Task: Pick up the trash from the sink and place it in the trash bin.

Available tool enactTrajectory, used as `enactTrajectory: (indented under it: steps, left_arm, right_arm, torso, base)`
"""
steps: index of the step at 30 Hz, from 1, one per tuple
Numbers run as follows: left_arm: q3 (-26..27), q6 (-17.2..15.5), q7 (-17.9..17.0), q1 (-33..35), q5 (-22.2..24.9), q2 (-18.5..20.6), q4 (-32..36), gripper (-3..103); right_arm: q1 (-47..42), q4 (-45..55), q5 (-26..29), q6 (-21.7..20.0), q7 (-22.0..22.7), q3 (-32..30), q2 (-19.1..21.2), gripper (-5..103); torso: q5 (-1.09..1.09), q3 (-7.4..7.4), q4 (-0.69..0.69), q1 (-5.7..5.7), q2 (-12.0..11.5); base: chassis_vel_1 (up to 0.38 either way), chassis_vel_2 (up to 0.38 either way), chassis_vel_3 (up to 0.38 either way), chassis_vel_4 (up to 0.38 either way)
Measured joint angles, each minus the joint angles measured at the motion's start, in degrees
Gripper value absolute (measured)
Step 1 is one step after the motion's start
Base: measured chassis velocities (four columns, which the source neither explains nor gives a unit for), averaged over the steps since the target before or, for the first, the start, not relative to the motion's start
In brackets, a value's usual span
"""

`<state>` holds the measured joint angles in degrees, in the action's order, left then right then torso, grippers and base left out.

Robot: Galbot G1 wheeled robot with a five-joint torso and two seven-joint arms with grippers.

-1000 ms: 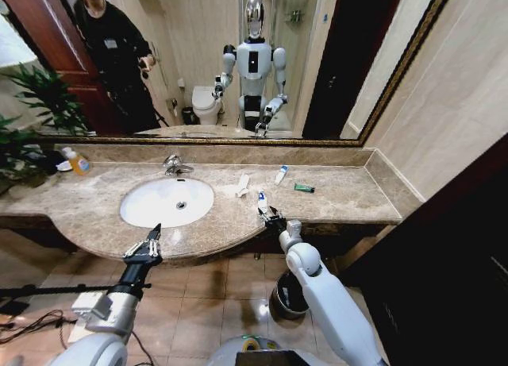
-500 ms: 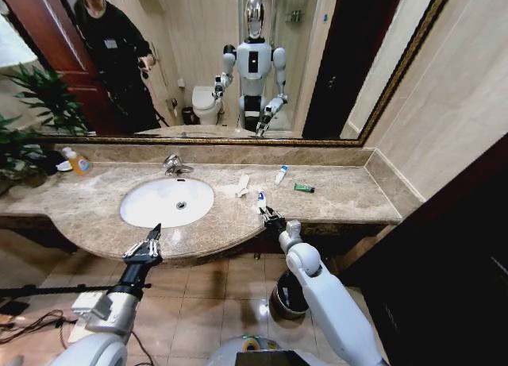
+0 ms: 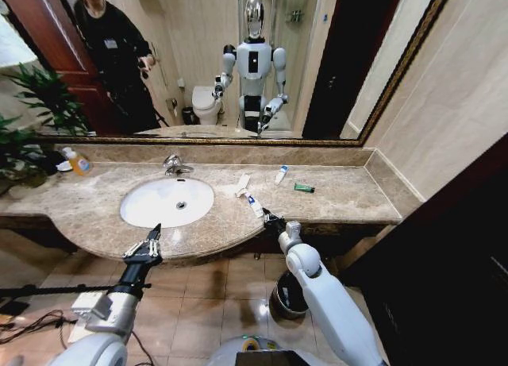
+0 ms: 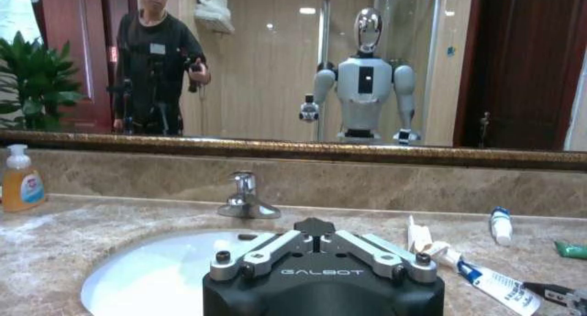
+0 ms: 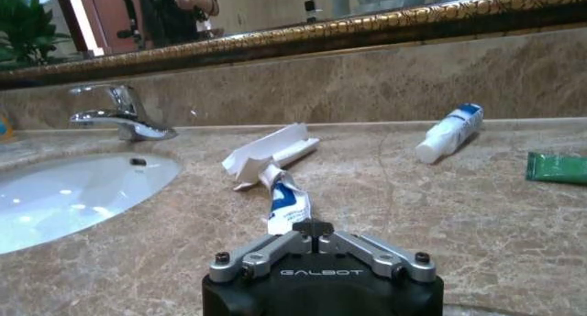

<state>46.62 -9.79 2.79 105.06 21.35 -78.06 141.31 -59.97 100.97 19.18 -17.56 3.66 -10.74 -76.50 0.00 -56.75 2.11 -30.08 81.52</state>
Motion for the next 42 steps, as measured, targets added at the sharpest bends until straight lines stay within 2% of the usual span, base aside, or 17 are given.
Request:
enactTrajectory:
  steps: [13, 18, 26, 36, 42]
  left_arm:
    - [0.0, 0.0, 0.0, 0.0, 0.0, 0.0, 0.0, 0]
    - [0.0, 0.0, 0.0, 0.0, 0.0, 0.0, 0.0, 0]
    - [0.0, 0.0, 0.0, 0.0, 0.0, 0.0, 0.0, 0]
    - [0.0, 0.0, 0.0, 0.0, 0.0, 0.0, 0.0, 0]
    - [0.0, 0.0, 0.0, 0.0, 0.0, 0.0, 0.0, 0]
  right_arm:
    - [-3.42, 7.73, 2.53, -0.8, 0.26, -3.19, 2.68, 0]
    - [-8.7, 12.92, 4.15, -1.1, 0.0, -7.83, 5.79, 0]
    - [-16.7, 17.72, 5.28, -0.76, -0.45, -13.55, 8.35, 0]
    - [-27.39, 22.79, 4.93, 1.08, -1.15, -18.54, 8.07, 0]
    - [-35.96, 25.08, 5.51, 2.57, -4.49, -23.7, 7.46, 0]
  torso:
    - [0.0, 0.0, 0.0, 0.0, 0.0]
    - [0.0, 0.0, 0.0, 0.0, 0.0]
    - [0.01, 0.0, 0.0, 0.0, 0.0]
    - [0.01, 0.0, 0.0, 0.0, 0.0]
    - [0.01, 0.0, -0.01, 0.0, -0.01]
  base:
    - [0.0, 0.0, 0.0, 0.0]
    - [0.0, 0.0, 0.0, 0.0]
    - [0.0, 0.0, 0.0, 0.0]
    - [0.0, 0.0, 0.0, 0.0]
    - [0.0, 0.0, 0.0, 0.0]
